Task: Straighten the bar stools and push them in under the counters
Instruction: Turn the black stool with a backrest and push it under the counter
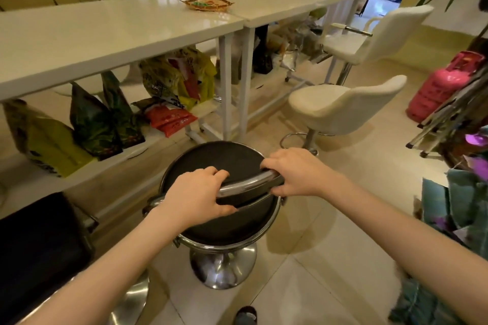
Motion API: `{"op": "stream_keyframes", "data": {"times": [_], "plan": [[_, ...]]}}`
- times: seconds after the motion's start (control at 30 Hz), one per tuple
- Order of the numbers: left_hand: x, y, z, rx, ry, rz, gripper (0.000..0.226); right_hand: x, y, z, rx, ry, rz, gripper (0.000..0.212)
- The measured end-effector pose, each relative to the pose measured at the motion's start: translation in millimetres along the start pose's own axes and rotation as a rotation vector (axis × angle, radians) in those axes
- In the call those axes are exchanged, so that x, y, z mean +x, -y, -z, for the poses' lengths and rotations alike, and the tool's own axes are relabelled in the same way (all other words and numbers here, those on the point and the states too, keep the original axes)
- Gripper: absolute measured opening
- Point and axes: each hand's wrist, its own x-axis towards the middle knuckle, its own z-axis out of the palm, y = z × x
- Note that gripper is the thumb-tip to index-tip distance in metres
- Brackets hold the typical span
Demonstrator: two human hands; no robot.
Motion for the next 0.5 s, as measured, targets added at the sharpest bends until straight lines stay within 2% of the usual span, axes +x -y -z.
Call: {"op": "stream_keyframes", "data": {"times": [0.2, 0.5], "plan": [[4, -1, 4, 0.031, 0.095, 0.046, 0.045, 13, -7, 2, -0.013, 0.064, 0.107, 0.032], [0, -15, 4, 0.192, 0.073, 0.189, 0.031, 19, -18, -11, -0.111, 0.058, 0.202, 0.029]]}}
